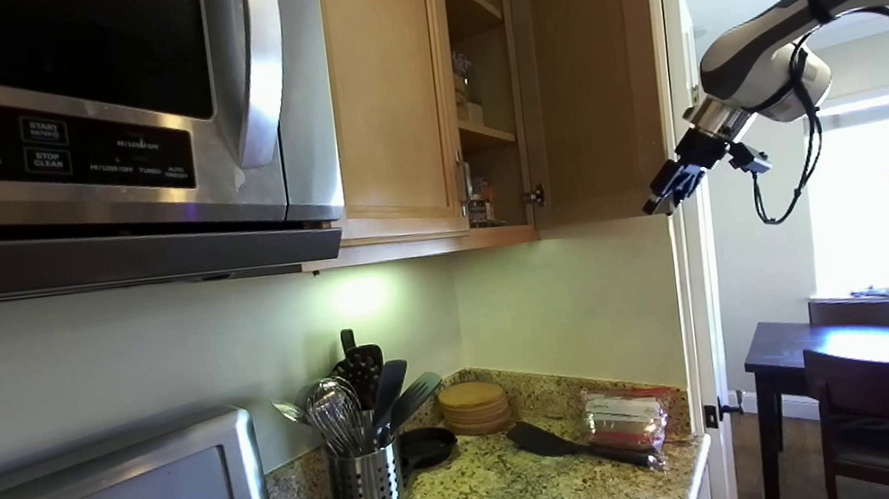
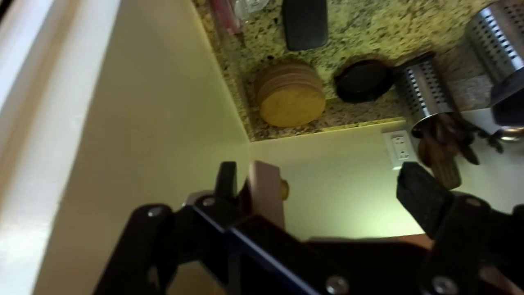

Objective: Close the second cupboard drawer to the right of the microwave

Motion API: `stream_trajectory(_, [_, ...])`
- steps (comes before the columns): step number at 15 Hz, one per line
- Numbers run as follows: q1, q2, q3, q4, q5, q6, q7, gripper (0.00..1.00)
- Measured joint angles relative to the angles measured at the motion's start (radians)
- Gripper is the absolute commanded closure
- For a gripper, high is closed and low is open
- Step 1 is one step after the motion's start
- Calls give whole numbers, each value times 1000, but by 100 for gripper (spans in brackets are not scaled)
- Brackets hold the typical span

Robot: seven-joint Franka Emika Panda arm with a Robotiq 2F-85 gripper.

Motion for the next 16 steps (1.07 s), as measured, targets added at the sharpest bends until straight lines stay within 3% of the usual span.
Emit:
stream_trajectory(8, [102, -81, 4, -23, 207, -201, -136, 0])
stream_trajectory(12, [100, -89, 3, -24, 235, -294, -167, 0])
stream_trajectory(16, [52, -74, 3, -36, 199, -296, -167, 0])
